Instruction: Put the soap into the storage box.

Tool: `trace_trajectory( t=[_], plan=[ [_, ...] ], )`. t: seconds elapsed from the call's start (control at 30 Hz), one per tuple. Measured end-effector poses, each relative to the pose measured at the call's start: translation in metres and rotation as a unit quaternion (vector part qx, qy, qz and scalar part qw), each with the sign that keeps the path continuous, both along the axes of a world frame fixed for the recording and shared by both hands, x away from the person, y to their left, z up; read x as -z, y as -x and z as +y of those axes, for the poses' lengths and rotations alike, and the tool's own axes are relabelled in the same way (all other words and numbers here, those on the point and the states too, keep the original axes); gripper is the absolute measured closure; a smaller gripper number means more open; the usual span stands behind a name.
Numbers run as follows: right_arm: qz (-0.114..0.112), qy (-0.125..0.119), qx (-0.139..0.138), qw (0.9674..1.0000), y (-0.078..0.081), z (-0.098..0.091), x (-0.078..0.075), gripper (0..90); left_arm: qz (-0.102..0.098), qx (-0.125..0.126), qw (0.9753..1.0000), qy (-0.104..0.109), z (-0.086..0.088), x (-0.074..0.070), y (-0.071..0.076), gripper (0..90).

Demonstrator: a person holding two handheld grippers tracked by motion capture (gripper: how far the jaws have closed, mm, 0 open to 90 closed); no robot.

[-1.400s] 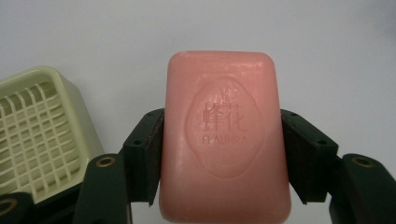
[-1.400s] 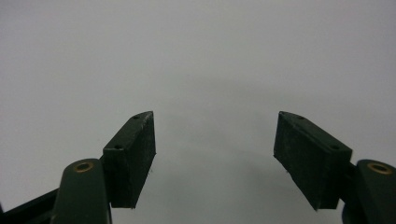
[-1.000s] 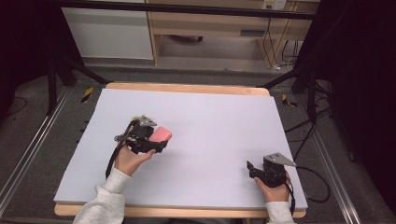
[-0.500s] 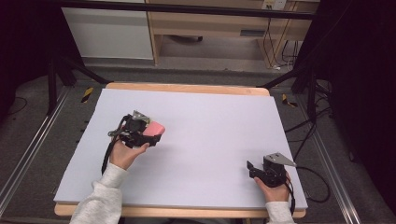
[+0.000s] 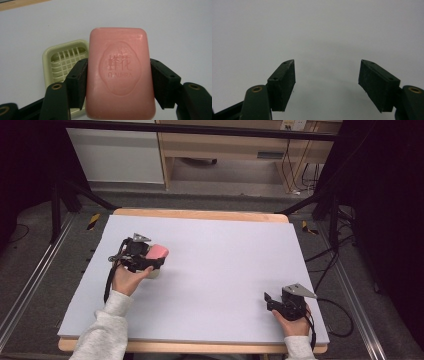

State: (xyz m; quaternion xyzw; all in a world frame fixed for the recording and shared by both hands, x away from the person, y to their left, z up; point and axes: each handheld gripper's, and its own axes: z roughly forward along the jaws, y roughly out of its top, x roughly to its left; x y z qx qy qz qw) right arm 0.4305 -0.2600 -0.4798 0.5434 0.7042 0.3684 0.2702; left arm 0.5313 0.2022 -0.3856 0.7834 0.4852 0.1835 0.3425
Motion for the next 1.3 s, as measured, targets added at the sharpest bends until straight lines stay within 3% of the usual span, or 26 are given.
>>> trace_trajectory(
  t=[0.8, 1.3],
  plan=[
    [0.001, 0.000, -0.002, 1.0000, 0.000, -0.001, 0.000, 29.7, 0.006, -0.045, 0.9989, -0.002, 0.018, 0.019, -0.027, 37.2],
    [0.001, 0.000, -0.002, 1.0000, 0.000, -0.001, 0.000, 29.7, 0.011, -0.056, 0.9983, -0.007, 0.021, 0.030, -0.036, 37.3]
  ],
)
